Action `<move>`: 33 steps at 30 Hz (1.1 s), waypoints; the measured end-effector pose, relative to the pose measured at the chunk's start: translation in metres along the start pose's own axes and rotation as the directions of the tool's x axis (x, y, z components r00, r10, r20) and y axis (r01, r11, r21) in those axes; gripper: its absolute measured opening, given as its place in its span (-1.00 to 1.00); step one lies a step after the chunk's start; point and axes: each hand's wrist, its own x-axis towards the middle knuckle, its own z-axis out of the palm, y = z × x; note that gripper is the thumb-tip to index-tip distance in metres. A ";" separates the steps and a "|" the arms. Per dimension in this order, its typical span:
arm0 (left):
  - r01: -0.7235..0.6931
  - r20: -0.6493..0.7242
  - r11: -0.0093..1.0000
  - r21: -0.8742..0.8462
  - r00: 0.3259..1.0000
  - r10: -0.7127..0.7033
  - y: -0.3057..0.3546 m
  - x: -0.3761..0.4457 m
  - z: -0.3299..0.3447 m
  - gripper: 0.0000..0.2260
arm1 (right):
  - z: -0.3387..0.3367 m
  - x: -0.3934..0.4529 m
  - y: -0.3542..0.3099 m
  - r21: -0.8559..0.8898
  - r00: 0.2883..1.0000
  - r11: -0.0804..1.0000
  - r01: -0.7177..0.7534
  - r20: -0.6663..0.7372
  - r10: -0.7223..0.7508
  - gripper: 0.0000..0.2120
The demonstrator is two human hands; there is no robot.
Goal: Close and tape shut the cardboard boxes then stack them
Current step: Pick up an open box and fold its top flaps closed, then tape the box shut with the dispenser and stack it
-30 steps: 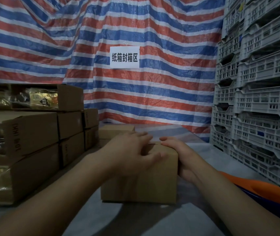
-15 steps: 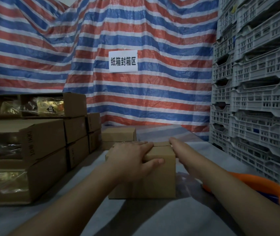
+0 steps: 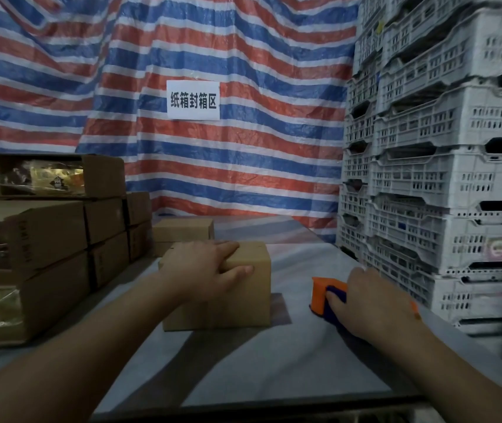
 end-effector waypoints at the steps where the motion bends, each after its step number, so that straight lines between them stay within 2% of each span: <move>1: 0.001 -0.010 1.000 0.006 1.000 -0.001 0.000 0.000 0.001 -0.31 | 0.003 -0.004 0.002 -0.016 1.000 1.000 -0.002 -0.005 0.002 -0.57; 5: 0.007 -0.025 1.000 -0.001 1.000 -0.007 0.001 -0.001 0.002 -0.33 | 0.013 -0.010 0.005 -0.079 0.999 0.996 -0.034 -0.033 0.031 -0.55; 8: 0.006 -0.012 1.000 0.000 1.000 -0.006 0.005 -0.005 -0.001 -0.35 | 0.021 -0.009 0.007 -0.068 0.988 0.994 -0.081 -0.138 0.071 -0.44; 14: -0.002 -0.022 0.999 0.036 1.000 0.003 0.012 -0.017 -0.006 -0.31 | 0.029 0.000 0.012 -0.144 0.970 0.989 -0.031 -0.243 -0.005 -0.39; 16: 0.028 0.011 0.999 -0.032 1.000 -0.027 0.013 -0.017 -0.009 -0.35 | 0.021 0.012 0.012 -0.037 0.965 0.999 -0.039 -0.261 0.028 -0.35; 18: 0.079 0.047 0.983 -0.165 0.996 -0.073 0.013 -0.014 -0.012 -0.40 | 0.004 0.030 0.010 0.212 0.955 0.976 -0.044 -0.276 0.103 -0.27; 20: 0.168 0.099 0.923 -0.345 0.985 -0.143 0.013 -0.011 -0.017 -0.45 | -0.021 0.051 0.003 0.473 0.942 0.881 -0.001 -0.295 0.160 -0.22; 22: 0.196 0.133 0.864 -0.464 0.980 -0.151 0.012 -0.009 -0.023 -0.57 | -0.050 0.069 -0.011 0.664 0.957 0.745 0.061 -0.252 0.146 -0.27; 25: 0.235 0.161 0.721 -0.652 0.972 -0.171 0.008 -0.007 -0.033 -0.66 | -0.087 0.093 -0.045 0.892 1.000 0.451 0.022 -0.029 0.008 -0.41; 26: 0.266 0.181 0.643 -0.718 0.964 -0.196 0.007 -0.007 -0.034 -0.66 | -0.097 0.098 -0.058 0.913 0.998 0.407 -0.010 0.036 -0.056 -0.44; 30: 0.301 0.182 0.494 -0.815 0.944 -0.275 0.007 -0.007 -0.035 -0.55 | -0.108 0.108 -0.107 0.901 0.960 0.434 -0.009 0.129 -0.248 -0.49; 31: 0.303 0.177 0.429 -0.851 0.934 -0.309 0.008 -0.006 -0.035 -0.54 | -0.107 0.109 -0.116 0.900 0.945 0.435 0.007 0.136 -0.296 -0.50; 33: 0.311 0.175 0.296 -0.903 0.896 -0.409 0.009 -0.003 -0.038 -0.69 | -0.104 0.110 -0.125 0.902 0.913 0.431 0.030 0.151 -0.380 -0.54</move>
